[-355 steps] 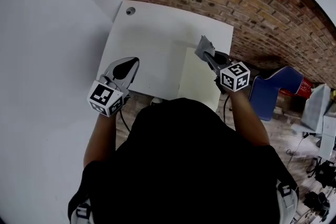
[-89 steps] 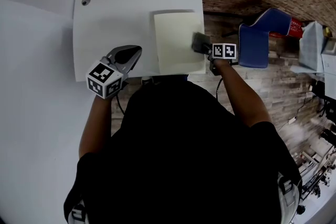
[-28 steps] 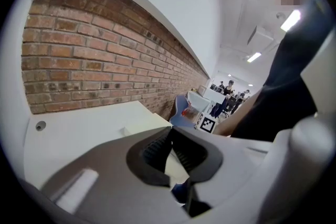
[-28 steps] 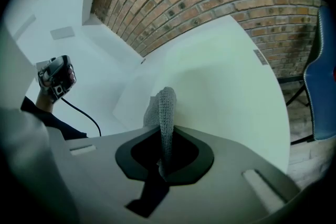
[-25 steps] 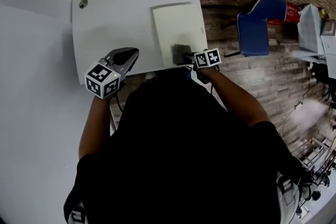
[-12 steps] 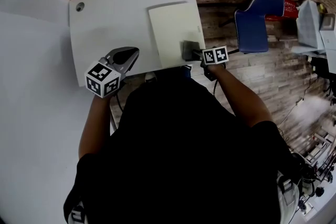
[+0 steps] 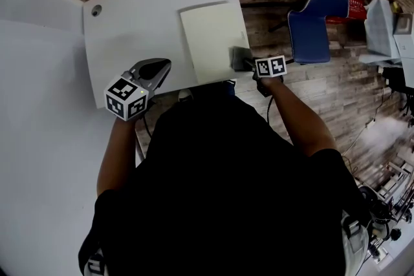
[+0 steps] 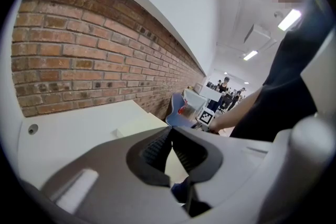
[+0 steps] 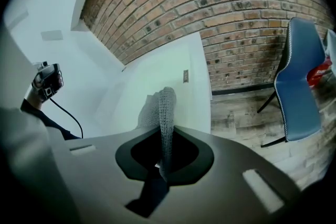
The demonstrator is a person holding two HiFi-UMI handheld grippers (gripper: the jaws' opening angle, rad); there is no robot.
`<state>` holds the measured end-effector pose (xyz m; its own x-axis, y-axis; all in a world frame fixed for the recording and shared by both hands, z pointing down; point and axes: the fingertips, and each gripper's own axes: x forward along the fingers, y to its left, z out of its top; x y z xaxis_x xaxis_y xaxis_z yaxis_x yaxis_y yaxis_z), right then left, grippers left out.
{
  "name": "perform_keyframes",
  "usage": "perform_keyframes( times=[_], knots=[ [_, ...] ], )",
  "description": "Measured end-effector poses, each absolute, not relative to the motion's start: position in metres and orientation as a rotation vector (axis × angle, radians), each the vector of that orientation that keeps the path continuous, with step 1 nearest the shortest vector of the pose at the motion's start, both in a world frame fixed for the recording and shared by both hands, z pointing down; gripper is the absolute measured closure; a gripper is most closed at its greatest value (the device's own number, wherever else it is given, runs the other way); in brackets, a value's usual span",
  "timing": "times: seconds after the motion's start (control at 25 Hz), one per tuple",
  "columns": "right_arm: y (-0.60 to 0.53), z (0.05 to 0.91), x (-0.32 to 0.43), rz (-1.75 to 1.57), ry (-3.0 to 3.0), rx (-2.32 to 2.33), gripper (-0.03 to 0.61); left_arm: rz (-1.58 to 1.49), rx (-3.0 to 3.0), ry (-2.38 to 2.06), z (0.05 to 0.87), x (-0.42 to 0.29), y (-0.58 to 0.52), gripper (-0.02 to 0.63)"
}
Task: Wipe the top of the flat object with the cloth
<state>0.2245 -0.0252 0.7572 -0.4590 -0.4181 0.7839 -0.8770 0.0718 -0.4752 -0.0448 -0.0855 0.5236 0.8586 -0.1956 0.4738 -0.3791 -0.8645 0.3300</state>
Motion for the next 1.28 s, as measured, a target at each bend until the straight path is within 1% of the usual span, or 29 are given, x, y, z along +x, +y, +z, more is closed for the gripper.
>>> perform_keyframes(
  times=[0.4,1.28],
  knots=[
    [-0.026,0.758,0.252,1.358,-1.865,1.335,0.569,0.612,2.605,-0.419,0.525,-0.042,-0.085,0.612],
    [-0.025,0.755,0.254,1.392,-1.873,1.376,0.569,0.602,2.595,-0.419,0.528,-0.042,-0.086,0.612]
  ],
)
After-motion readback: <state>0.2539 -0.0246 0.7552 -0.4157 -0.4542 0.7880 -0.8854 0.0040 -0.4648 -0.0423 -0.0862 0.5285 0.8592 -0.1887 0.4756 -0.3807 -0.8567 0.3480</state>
